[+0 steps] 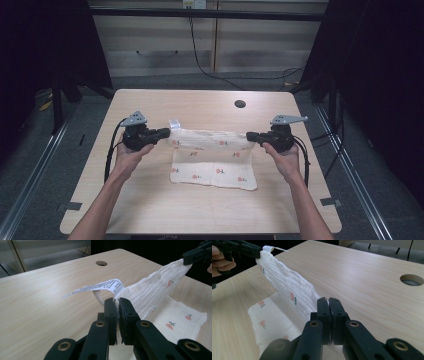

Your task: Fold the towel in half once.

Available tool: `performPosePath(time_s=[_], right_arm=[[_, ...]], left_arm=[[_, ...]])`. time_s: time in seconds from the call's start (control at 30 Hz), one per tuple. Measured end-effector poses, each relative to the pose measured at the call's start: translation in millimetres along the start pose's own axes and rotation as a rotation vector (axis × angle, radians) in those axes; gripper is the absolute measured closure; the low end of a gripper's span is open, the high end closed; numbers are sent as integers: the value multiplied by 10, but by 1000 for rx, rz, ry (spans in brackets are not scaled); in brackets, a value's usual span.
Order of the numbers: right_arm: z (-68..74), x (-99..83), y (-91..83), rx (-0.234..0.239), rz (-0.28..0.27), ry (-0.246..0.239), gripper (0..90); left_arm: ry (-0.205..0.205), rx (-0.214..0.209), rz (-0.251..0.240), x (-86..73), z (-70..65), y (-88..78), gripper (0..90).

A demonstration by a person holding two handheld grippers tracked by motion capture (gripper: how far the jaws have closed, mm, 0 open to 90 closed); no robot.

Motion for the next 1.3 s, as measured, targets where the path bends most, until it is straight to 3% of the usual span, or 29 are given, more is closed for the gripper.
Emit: performPosePath(time_s=[0.27, 0.43, 0.53, 0.63, 0.83, 0.87, 1.0, 1.3], right_arm=[[142, -130, -67, 20, 0, -23, 877], [212, -245, -66, 28, 39, -32, 876], [221, -275, -90, 28, 39, -30, 877], [268, -335, -104, 31, 69, -36, 877], [315, -431, -167, 33, 72, -26, 875], [327, -457, -174, 32, 76, -23, 875], [366, -542, -179, 27, 105, -26, 875], [434, -836, -151, 31, 183, -15, 848]], left_arm=[[37, 4, 14, -136, -92, -90, 850], [31, -6, 48, -277, -143, -93, 851], [30, -7, 39, -274, -168, -147, 852], [42, -19, 66, -309, -235, -179, 853], [68, -29, 92, -447, -334, -241, 853], [84, -38, 125, -544, -384, -215, 853], [110, -45, 169, -657, -444, -169, 854], [122, -69, 216, -816, -517, -147, 854]])
Point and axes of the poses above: each handheld gripper's, and its own axes: y roughly forward along the jaws, x roughly out of its top, z roughly to its left, the point moved 4 cm from there along y, roughly forward along the jaws, and after that the axes turned 4 degrees about x, right-handed, at the moved point
